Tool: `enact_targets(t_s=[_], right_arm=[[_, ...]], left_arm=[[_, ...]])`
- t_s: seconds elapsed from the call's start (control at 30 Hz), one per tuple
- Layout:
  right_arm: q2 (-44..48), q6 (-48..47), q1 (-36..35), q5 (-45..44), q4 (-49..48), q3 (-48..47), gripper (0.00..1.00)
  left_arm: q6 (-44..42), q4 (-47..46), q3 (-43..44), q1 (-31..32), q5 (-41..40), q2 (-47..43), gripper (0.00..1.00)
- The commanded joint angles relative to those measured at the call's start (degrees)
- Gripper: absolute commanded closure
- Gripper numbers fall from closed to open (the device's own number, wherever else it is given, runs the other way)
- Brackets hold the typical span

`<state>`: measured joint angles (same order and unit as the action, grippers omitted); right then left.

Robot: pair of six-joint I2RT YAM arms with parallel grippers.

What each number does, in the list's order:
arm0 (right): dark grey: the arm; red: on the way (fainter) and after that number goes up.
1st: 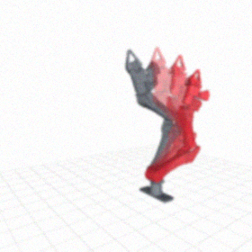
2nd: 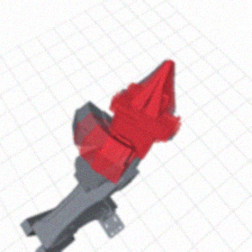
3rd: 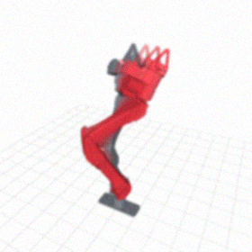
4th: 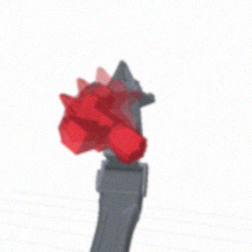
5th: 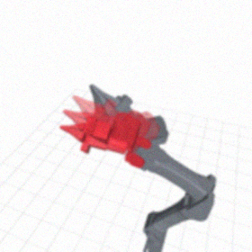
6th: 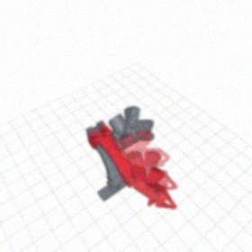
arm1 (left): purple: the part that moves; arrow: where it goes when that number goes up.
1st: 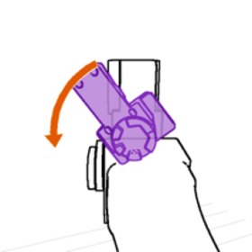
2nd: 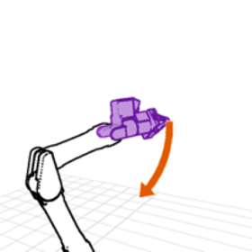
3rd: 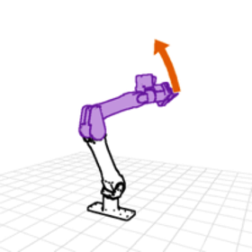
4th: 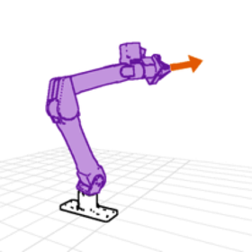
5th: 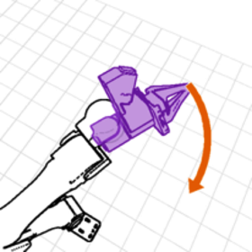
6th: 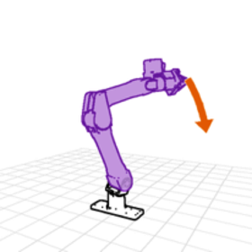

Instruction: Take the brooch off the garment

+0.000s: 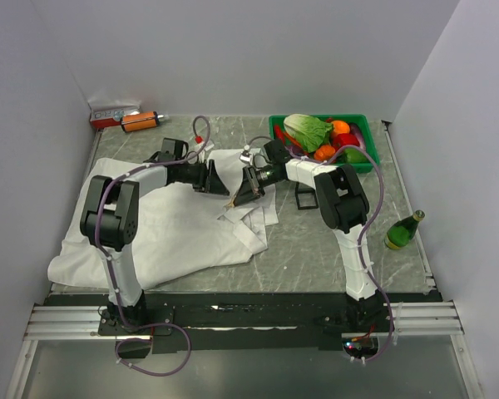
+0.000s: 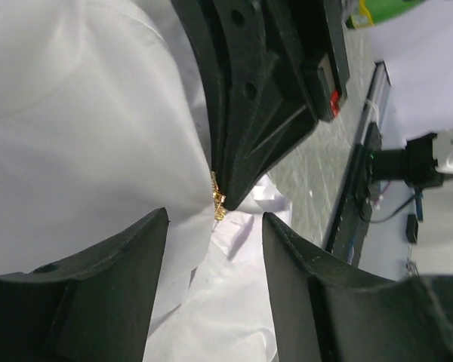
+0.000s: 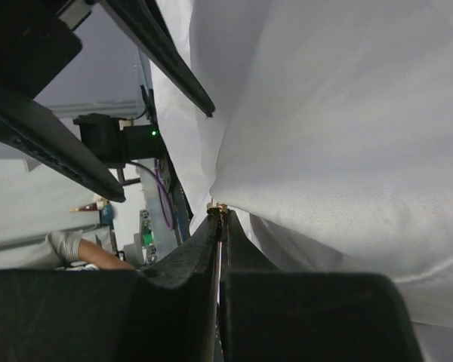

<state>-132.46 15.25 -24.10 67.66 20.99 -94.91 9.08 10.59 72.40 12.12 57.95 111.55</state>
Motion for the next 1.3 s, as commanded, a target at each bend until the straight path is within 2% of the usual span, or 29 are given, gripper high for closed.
enact_targets(t_s=[0.0, 0.4, 0.6, 0.87, 1.13, 1.27], right_arm=[[2.56, -3.81, 0.37, 4.67, -0.34, -2.64, 1.0], [1.77, -9.79, 0.45, 4.85, 3.18, -3.79, 1.0], [2.21, -12.69, 0.1, 2.48, 5.64, -4.93, 1.0], [2.65, -14.54, -0.86, 0.19, 6.78, -5.19, 1.0], [3.09, -13.05, -1.22, 0.37, 5.47, -5.02, 1.0], [3.18, -12.26, -1.39, 0.54, 4.85, -4.67, 1.0]], left_arm=[[-7.05, 3.91, 2.21, 1.06, 7.95, 2.87, 0.42], [-16.38, 11.56, 5.64, 1.15, 13.5, 9.21, 0.53], [-11.29, 6.3, 4.59, 1.15, 12.54, 9.3, 0.63], [-3.29, 0.58, 3.97, 1.24, 13.94, 9.92, 0.65], [-5.65, 2.76, 6.35, 1.77, 13.24, 11.41, 0.7], [-6.1, 2.77, 6.96, 2.12, 12.36, 11.59, 0.76]])
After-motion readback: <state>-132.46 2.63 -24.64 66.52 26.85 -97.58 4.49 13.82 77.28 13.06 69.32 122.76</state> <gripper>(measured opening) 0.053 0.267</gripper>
